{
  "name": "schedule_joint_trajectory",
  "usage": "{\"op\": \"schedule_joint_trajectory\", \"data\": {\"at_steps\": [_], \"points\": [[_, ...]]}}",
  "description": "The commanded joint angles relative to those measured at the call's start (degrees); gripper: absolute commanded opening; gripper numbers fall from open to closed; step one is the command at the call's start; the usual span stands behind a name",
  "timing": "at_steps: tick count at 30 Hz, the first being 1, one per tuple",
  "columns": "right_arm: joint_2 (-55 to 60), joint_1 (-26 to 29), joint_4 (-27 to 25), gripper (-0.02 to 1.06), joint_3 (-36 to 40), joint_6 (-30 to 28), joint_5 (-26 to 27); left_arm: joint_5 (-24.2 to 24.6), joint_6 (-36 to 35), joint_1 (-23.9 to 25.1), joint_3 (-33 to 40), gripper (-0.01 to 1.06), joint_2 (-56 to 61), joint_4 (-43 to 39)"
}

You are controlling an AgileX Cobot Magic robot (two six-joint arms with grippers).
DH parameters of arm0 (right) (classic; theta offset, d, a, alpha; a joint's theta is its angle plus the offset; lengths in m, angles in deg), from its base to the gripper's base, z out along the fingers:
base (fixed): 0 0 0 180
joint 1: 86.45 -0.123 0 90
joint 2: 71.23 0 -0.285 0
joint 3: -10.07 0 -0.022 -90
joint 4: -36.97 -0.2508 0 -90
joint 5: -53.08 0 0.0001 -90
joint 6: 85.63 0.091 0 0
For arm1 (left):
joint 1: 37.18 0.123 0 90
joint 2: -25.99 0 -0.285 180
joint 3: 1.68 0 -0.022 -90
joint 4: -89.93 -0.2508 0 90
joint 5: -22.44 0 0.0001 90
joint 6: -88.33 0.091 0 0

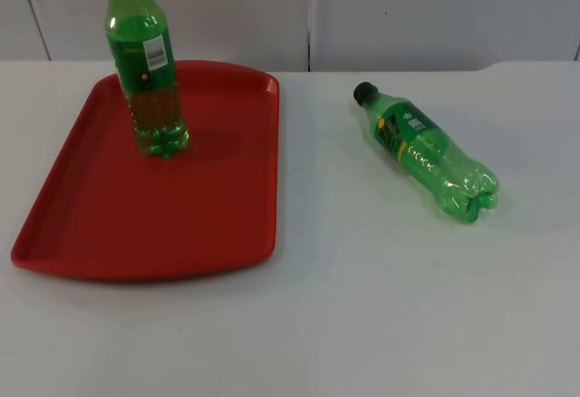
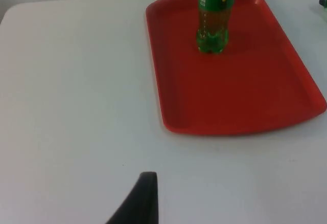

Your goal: Place the bottle upright on the tray.

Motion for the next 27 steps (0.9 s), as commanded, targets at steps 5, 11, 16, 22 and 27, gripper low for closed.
{"op": "schedule_joint_trajectory", "data": {"at_steps": [5,11,16,22,27], "points": [[-0.26,0.35,-0.02,1.05,0.1,0.19,0.3,0.07,-0.35,0.02,0.18,1.05,0.28,-0.01],[-0.26,0.35,-0.02,1.05,0.1,0.19,0.3,0.07,-0.35,0.02,0.18,1.05,0.28,-0.01],[-0.26,0.35,-0.02,1.05,0.1,0.19,0.3,0.07,-0.35,0.02,0.18,1.05,0.28,-0.01],[-0.26,0.35,-0.02,1.05,0.1,0.19,0.3,0.07,-0.35,0.02,0.18,1.05,0.28,0.26],[-0.26,0.35,-0.02,1.05,0.1,0.19,0.3,0.07,-0.35,0.02,0.18,1.05,0.28,0.26]]}}
